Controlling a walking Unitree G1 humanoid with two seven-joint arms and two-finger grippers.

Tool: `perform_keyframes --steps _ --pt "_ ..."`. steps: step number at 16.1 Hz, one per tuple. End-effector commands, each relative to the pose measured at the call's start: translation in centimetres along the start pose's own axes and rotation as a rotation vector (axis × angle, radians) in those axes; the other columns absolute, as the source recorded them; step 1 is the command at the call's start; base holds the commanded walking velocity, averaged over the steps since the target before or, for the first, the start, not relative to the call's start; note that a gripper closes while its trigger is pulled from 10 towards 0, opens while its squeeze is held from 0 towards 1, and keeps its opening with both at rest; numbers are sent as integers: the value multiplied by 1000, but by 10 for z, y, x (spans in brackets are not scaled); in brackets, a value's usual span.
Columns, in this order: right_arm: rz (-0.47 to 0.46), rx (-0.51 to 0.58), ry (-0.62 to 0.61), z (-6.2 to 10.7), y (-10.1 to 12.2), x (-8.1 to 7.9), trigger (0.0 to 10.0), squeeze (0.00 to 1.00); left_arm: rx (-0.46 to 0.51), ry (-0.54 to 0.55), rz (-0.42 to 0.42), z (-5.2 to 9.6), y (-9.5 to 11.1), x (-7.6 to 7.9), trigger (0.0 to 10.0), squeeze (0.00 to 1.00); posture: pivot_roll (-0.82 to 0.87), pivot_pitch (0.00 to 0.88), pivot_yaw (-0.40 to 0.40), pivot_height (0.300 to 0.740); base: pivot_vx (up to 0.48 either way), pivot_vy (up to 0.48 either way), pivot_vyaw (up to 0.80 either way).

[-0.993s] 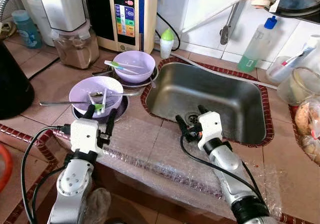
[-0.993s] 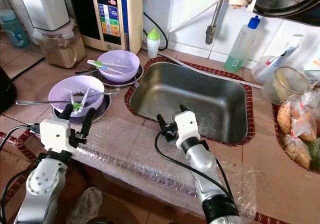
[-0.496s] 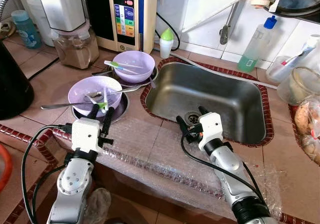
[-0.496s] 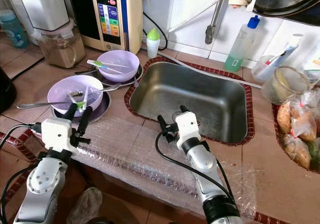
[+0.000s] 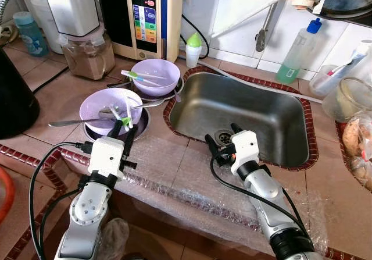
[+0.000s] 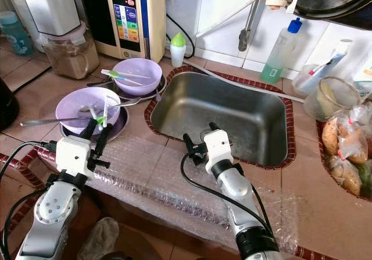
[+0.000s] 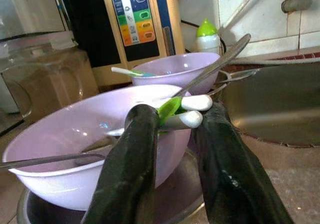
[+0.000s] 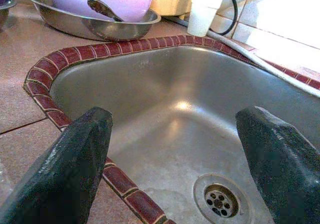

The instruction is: Kitchen organization

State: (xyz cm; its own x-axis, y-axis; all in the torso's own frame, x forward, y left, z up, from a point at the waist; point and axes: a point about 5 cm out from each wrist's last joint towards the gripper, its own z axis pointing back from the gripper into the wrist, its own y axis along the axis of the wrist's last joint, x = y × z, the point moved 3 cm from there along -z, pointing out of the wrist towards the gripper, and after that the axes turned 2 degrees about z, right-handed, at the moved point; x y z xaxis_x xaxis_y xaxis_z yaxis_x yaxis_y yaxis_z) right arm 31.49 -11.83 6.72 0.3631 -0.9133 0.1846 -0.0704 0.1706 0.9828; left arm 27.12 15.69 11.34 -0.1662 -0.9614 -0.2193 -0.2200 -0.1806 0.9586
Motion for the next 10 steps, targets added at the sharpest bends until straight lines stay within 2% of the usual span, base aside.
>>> perform_keyframes --steps 1,5,7,10 --pt "11 5 -7 2 2 4 10000 0 41 -7 -15 -5 10 1 0 0 41 0 -46 740 0 0 0" --pt "13 8 -14 2 3 6 10000 0 103 17 -73 -9 25 -5 0 0 38 0 -46 740 0 0 0" --pt "13 7 -12 2 2 6 10000 0 166 49 -122 -12 43 -13 0 0 40 0 -48 740 0 0 0" --pt "11 8 -9 1 2 4 10000 0 205 72 -167 -15 54 -17 0 0 45 0 -50 740 0 0 0"
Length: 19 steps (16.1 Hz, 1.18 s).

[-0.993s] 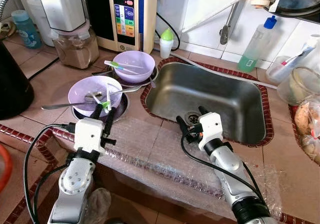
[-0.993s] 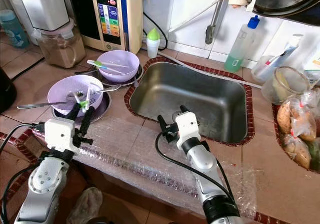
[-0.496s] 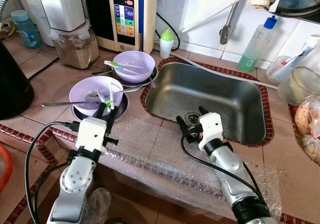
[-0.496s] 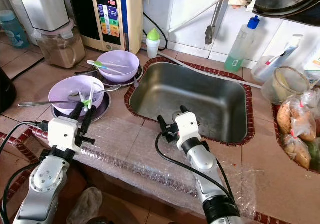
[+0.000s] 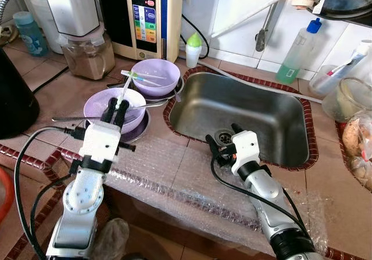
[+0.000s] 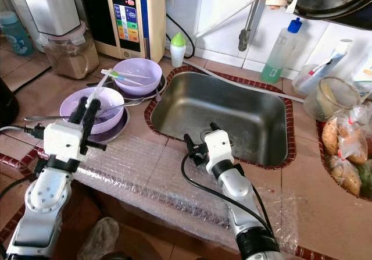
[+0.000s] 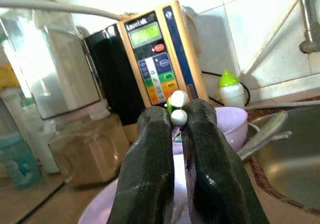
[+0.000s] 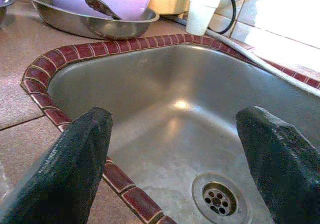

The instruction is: Kitchen organization

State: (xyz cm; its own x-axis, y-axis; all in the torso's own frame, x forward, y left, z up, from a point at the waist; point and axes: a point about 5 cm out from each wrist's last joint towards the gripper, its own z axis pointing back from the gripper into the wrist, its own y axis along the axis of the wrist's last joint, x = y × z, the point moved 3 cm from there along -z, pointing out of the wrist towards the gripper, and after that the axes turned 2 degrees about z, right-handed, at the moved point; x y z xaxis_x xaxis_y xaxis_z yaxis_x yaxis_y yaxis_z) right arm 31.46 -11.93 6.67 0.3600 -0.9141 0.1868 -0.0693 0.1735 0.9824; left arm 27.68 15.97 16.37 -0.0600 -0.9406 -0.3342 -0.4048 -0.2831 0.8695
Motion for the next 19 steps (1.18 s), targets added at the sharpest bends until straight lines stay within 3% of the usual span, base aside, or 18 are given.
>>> perform_keyframes --steps 1,3,4,5,8,9,12,14,15,19 --pt "8 10 -6 1 3 3 10000 0 31 15 -31 -2 8 -5 0 0 45 0 -50 740 0 0 0" --pt "7 18 -7 -1 6 4 10000 0 82 13 -80 -8 21 -8 0 0 45 0 -50 740 0 0 0" --pt "1 20 -10 -2 6 4 10000 0 90 7 -53 -13 26 -8 0 0 45 0 -50 740 0 0 0" --pt "-44 25 -32 -4 9 6 10000 0 112 -83 93 -33 41 1 0 0 47 0 -45 740 0 0 0" --pt "-163 61 -76 -14 23 14 10000 0 148 -166 285 -59 57 7 0 0 42 0 -32 740 0 0 0" --pt "-177 71 -83 -16 27 15 10000 0 150 -178 300 -61 58 9 0 0 38 0 -27 740 0 0 0" --pt "-362 176 -165 -31 62 41 10000 0 125 -266 489 -79 57 32 0 0 30 0 -19 740 0 0 0" --pt "-459 219 -169 -37 79 53 10000 0 38 -340 731 -85 53 50 0 0 15 0 -10 740 0 0 0" --pt "-499 238 -168 -40 88 57 10000 0 13 -361 805 -87 51 60 0 0 6 0 -11 740 0 0 0" --pt "-591 266 -110 -44 102 53 10000 0 -59 -450 875 -86 44 81 0 0 5 0 -12 740 0 0 0"
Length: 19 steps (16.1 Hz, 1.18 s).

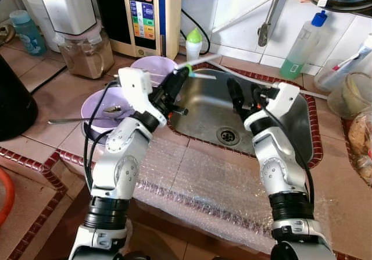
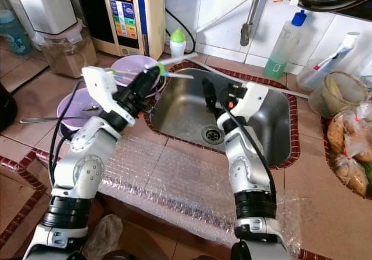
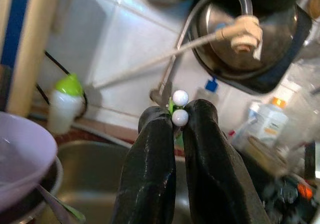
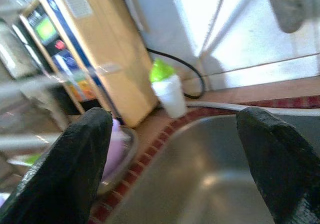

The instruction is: Kitchen organization

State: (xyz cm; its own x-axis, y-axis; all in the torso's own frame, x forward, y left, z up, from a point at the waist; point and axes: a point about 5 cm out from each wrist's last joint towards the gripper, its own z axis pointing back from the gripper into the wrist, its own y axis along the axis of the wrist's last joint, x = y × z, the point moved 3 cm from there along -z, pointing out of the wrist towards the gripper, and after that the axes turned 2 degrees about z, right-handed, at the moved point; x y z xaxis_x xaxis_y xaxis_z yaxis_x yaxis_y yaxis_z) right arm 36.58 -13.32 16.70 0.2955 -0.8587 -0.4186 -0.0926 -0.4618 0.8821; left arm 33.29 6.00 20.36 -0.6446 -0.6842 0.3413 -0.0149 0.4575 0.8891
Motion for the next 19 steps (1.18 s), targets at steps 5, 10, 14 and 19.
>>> perform_keyframes --steps 5,10,14,19 --pt "-250 8 119 -12 14 -31 10000 0 -107 -104 72 -6 -23 18 0 0 0 0 -9 740 0 0 0" --pt "-423 -23 145 -22 12 -47 0 0 -156 -150 82 -6 -34 25 0 0 -8 0 -12 740 0 0 0" --pt "-528 -23 126 -28 15 -48 0 0 -170 -160 79 -5 -38 26 0 0 -12 0 -15 740 0 0 0" --pt "-610 -38 75 -31 14 -42 0 0 -184 -164 52 -3 -44 26 0 0 -19 0 -18 740 0 0 0"
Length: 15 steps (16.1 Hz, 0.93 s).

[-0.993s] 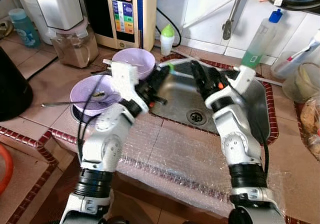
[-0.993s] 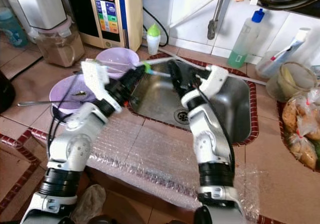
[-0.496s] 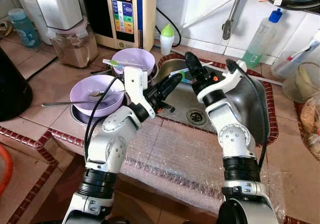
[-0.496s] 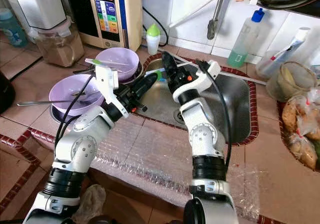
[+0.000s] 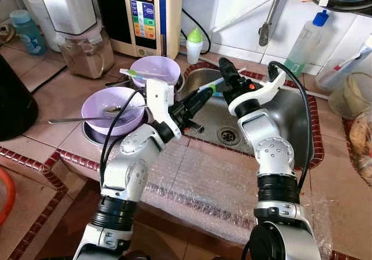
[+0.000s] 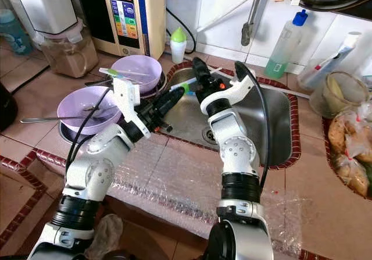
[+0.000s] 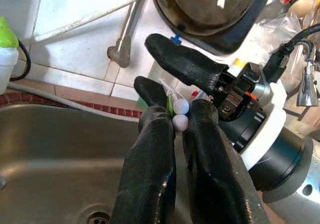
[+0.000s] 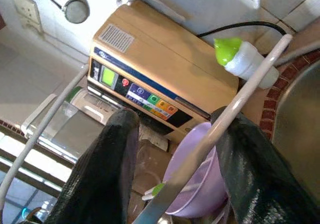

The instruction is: Kitchen organization

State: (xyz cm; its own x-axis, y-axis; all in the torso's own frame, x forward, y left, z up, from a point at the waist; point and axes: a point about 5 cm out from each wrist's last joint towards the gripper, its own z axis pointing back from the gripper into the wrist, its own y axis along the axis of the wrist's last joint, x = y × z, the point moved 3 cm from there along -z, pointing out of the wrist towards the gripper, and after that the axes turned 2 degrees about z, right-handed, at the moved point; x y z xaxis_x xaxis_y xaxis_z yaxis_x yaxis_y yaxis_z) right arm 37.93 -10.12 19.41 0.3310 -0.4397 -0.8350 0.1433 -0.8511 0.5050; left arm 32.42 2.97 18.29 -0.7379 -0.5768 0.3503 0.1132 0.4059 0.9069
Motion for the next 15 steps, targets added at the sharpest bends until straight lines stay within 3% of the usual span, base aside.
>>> perform_keyframes --steps 1,8,12,13,14,15 --pt "-19 -3 17 -6 1 -8 0 0 -54 -28 -2 -2 -13 6 0 0 -19 0 -18 740 0 0 0" --pt "-49 -2 -11 -6 4 -3 0 0 -69 -29 -55 -2 -18 3 0 0 -23 0 -15 740 0 0 0" --pt "-35 -8 -17 -5 3 -2 0 0 -79 -35 -79 -1 -23 3 980 0 -26 0 -16 740 0 0 0" --pt "-31 -9 -20 -5 4 -1 0 0 -87 -44 -83 -1 -24 4 3412 0 -25 0 -18 740 0 0 0" --pt "-29 -9 -22 -5 4 -1 0 0 -94 -47 -94 -1 -26 5 10000 0 -23 0 -21 740 0 0 0" --pt "-24 -11 -25 -6 3 0 0 0 -100 -35 -114 -2 -27 3 10000 0 -23 0 -21 740 0 0 0"
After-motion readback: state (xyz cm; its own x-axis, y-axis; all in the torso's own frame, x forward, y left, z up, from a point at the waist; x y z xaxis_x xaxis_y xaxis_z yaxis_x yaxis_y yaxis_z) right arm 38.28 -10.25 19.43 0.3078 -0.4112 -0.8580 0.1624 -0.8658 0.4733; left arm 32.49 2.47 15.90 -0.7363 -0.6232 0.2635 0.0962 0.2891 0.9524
